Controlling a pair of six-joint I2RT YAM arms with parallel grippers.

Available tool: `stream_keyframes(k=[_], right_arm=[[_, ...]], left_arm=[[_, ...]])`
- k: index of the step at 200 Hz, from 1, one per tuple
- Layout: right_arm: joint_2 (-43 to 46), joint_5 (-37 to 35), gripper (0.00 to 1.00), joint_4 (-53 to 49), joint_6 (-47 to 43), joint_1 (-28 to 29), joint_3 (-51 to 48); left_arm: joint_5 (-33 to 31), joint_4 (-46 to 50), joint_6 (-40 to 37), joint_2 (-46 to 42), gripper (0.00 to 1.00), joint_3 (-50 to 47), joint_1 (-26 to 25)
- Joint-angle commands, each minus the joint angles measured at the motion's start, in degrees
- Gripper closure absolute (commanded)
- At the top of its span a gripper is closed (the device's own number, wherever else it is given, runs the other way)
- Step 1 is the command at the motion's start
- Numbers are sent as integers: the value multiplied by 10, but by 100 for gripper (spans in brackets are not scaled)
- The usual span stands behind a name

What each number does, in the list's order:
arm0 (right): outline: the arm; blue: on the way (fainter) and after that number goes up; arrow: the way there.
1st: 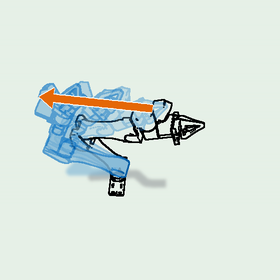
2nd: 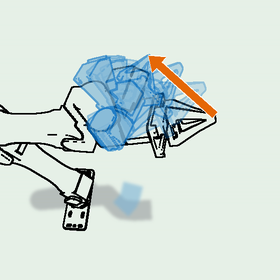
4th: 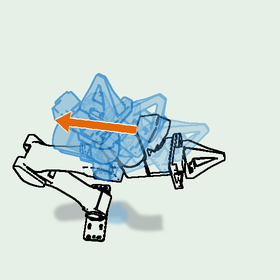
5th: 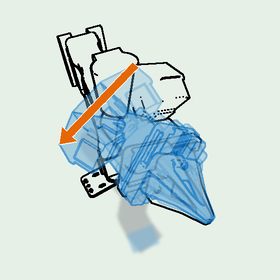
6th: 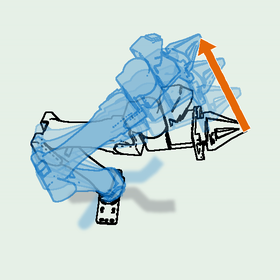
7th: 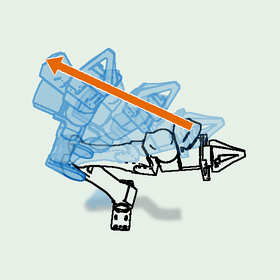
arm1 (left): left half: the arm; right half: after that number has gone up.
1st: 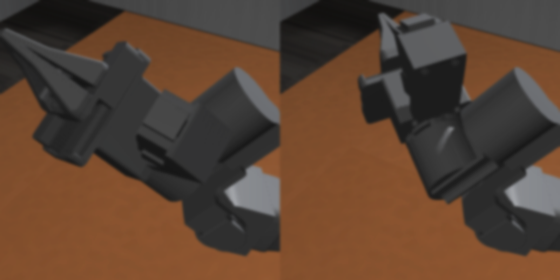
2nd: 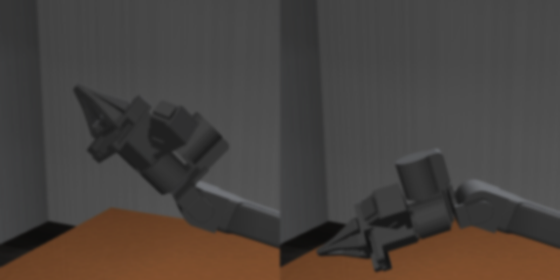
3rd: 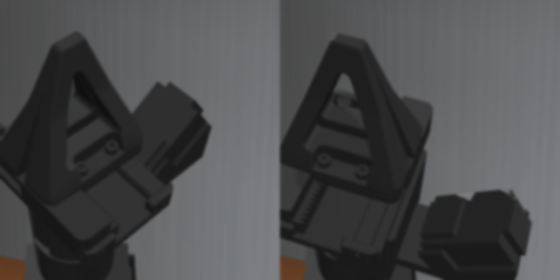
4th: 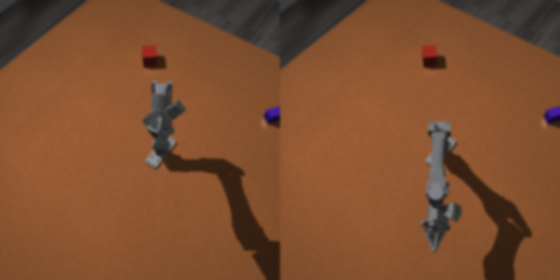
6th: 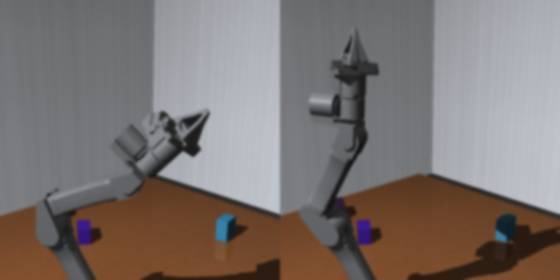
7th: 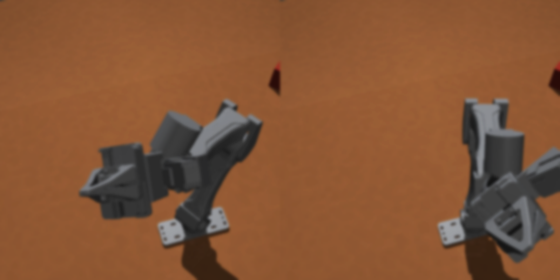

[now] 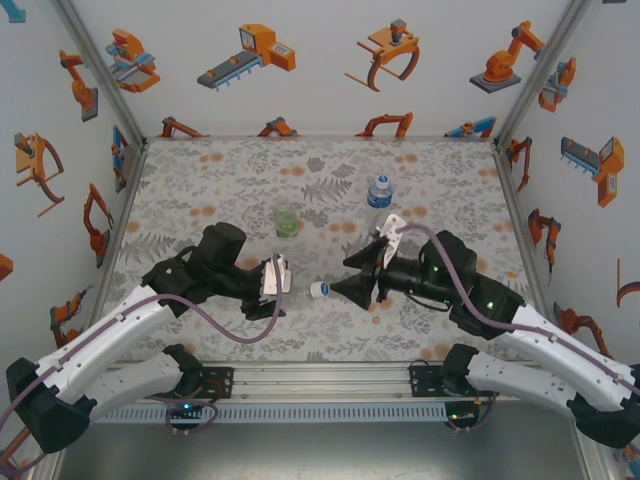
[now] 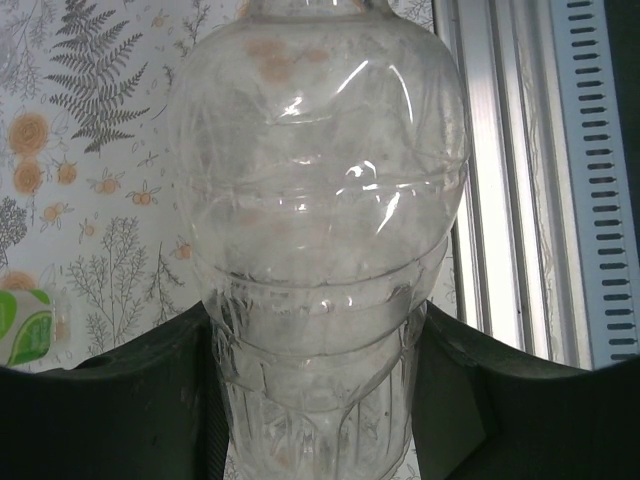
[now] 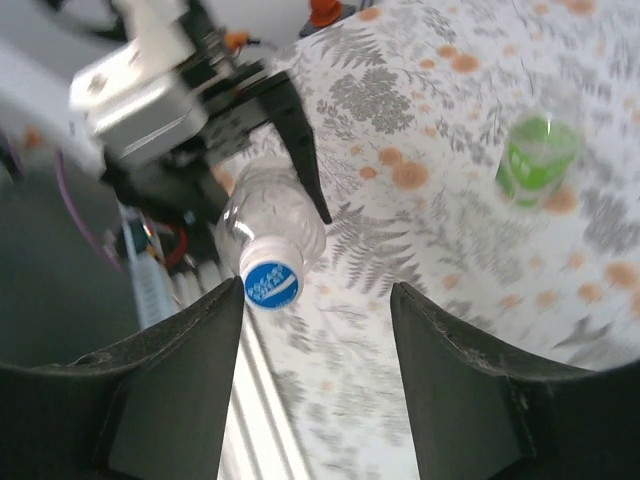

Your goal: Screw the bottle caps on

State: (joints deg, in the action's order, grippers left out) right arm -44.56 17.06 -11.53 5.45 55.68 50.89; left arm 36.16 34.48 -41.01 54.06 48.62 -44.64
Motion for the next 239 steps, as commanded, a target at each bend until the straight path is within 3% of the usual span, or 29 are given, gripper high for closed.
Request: stream_keyframes(k=[1,18,43,89,128,239], right_arm=[[-10,129,44,-36,-251,0,42],[-31,173,44,-73,-334,0,67],[-67,199,45,-101,-380,0,96],[-92,229,48,-80,-381,1,86],[-95,236,57,-38,-363,5,64],[-104,213,62,-42,-359,8,57]], left_arm=[[34,1,-16,-8,98,2,-3],[41,1,-16,-9,98,2,-3],[52,1,-19,-15,98,0,-3],[52,1,-20,-20,98,-2,-3],[52,1,-19,-18,98,0,-3],[53,1,-19,-21,98,0,-3]])
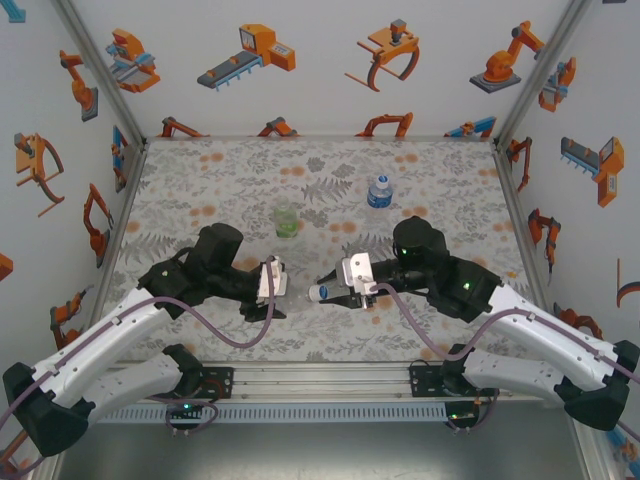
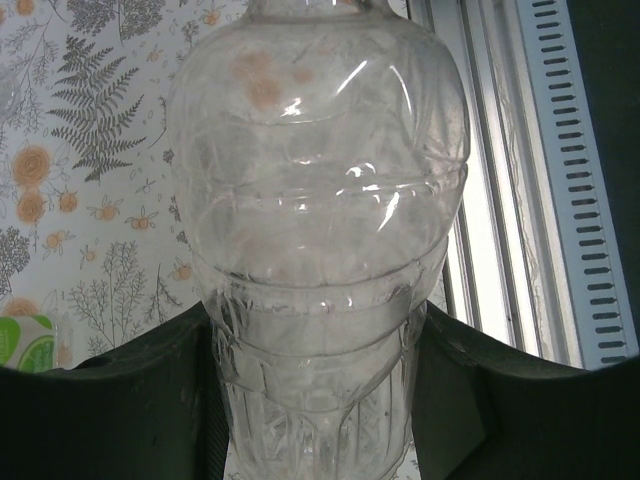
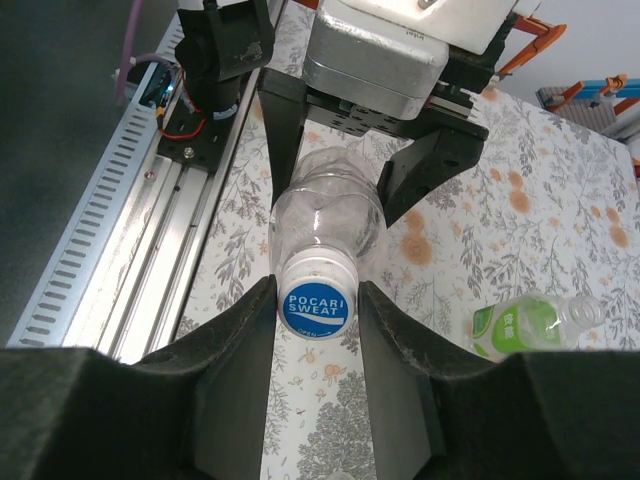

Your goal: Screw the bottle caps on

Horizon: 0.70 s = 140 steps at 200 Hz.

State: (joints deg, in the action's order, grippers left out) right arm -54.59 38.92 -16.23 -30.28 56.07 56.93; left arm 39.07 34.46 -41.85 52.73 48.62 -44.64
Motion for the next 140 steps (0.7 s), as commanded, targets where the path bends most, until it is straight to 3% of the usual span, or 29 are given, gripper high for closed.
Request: stream_keyframes(k=[1,102,140], right_arm=[[-4,-5,62,5,-1,4,-3],[-10,-14,61,5,8,6,-2],[-6,-35,72,8,45,7,-6]], left_arm=[[24,2,-10,-8,98,0,-3],[25,2,-9,-15,98,1,-3],[26,1,-10,-16,98,1,-3]])
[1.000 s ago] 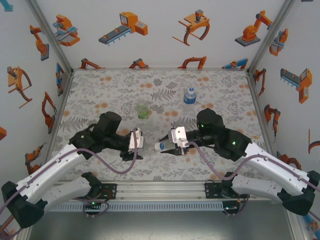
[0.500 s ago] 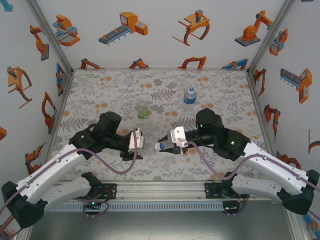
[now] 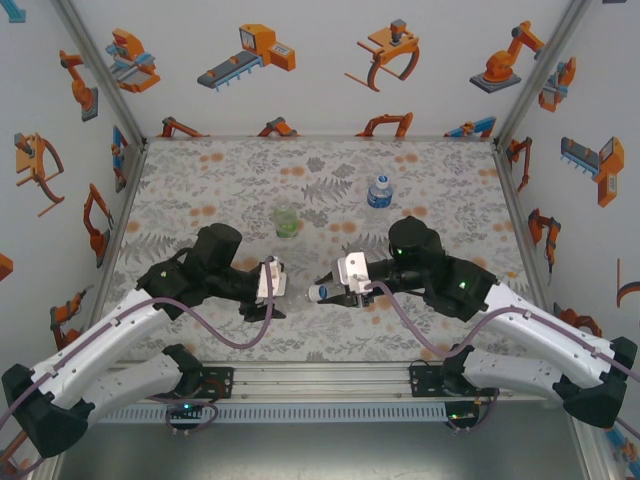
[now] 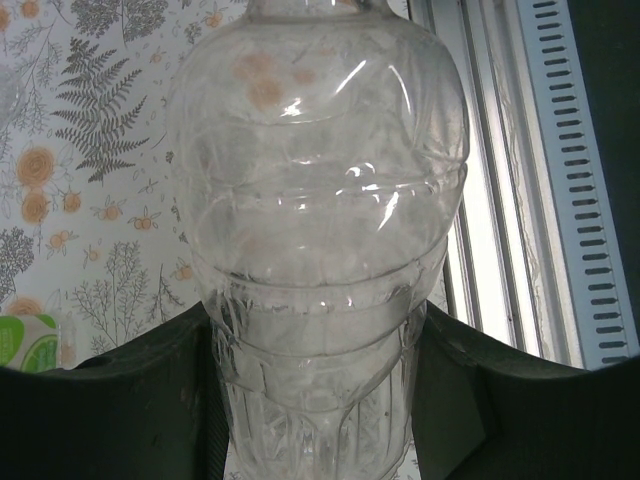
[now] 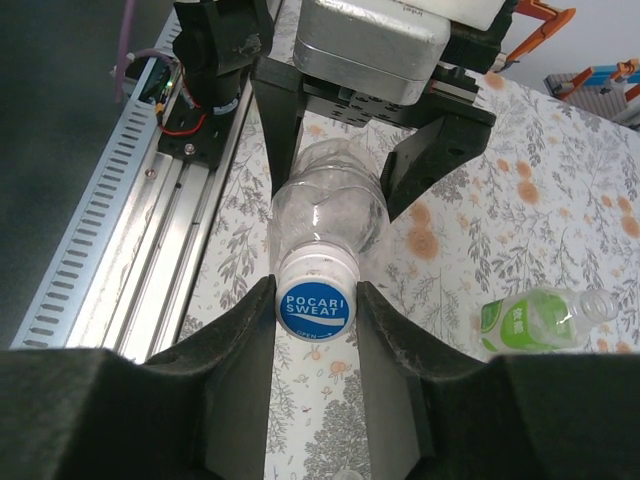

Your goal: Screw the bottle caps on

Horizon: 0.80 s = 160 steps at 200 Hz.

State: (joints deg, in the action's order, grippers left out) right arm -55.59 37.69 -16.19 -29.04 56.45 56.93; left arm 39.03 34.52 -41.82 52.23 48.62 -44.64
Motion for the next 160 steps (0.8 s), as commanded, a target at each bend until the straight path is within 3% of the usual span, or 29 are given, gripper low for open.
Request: stream_keyframes(k=[1,26,41,72,126,144,160], right_arm=[[3,-24,73,9,35,3,-6],[4,-51,85,35,152,5,-14],[4,-88,100,64,258,9,-27],[-7,-240,100,82,564,24,-45],[-31,-374,100,5,979,51,-60],[-21,-391,100,41,1039,54,-78],[-21,-406,100,44,1039,54,-64]], left_arm=[[26,1,-10,-12,98,1,-3],[23,1,-8,-12,98,1,-3],[21,1,-8,-13,98,1,-3],[13,1,-5,-13,98,2,-3],[1,-5,0,-7,98,4,-3],[-6,-5,4,-5,98,6,-3],[-9,-5,5,-6,98,5,-3]])
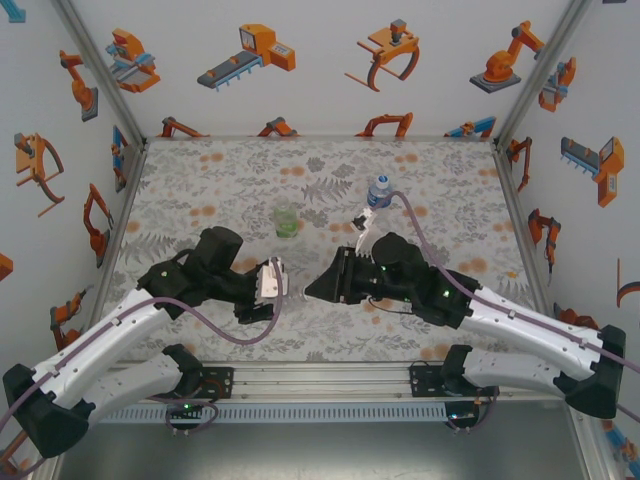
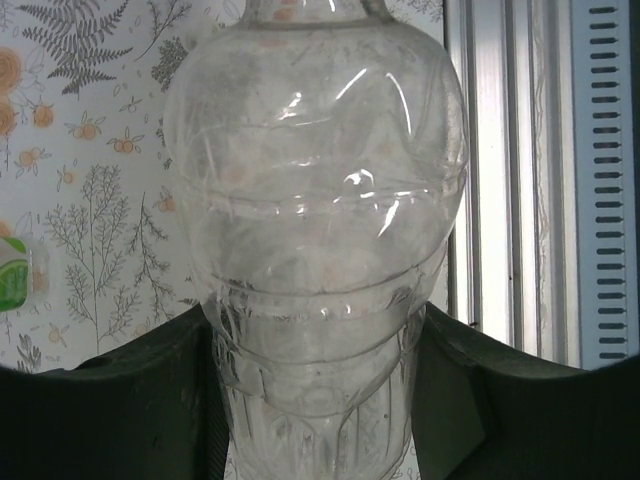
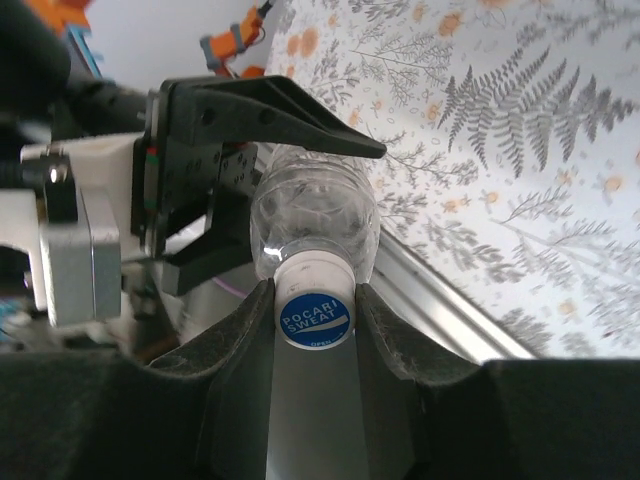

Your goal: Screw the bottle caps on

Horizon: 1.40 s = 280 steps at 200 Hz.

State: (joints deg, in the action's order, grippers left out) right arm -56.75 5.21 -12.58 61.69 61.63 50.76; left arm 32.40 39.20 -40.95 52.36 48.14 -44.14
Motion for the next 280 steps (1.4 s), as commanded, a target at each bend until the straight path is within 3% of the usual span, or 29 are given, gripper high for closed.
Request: stream_keyframes(k=[1,15,31,53,74,99,127,161,188,237,280], right_arm=[[-9,-82,100,8,131,2,-2],[-7,-92,100,16,112,2,9],[6,-93,100,56,31,2,6],[32,-107,65,79,-89,1,12],[59,-93,53,131,-212,1,10],[89,-15,41,236,-348,1,-14],[97,91,40,300,-455,1,-8],[67,327,36,366,-560,1,21],[33,432,37,356,-604,1,56],[-10,521,55,447,-601,2,71],[-29,532,57,482,-583,2,83]], left_arm=[[57,-52,-4,-7,98,10,-8],[56,-52,-2,-8,98,10,-8],[57,-52,-1,-11,98,11,-8],[61,-64,10,-24,100,7,-8],[77,-106,37,-46,100,-8,-8],[105,-145,67,-64,100,-11,-9],[174,-181,101,-63,100,5,-10],[255,-216,128,-58,100,27,-19],[296,-217,137,-51,100,47,-25],[338,-217,148,-41,100,56,-32],[346,-217,148,-36,100,57,-35]])
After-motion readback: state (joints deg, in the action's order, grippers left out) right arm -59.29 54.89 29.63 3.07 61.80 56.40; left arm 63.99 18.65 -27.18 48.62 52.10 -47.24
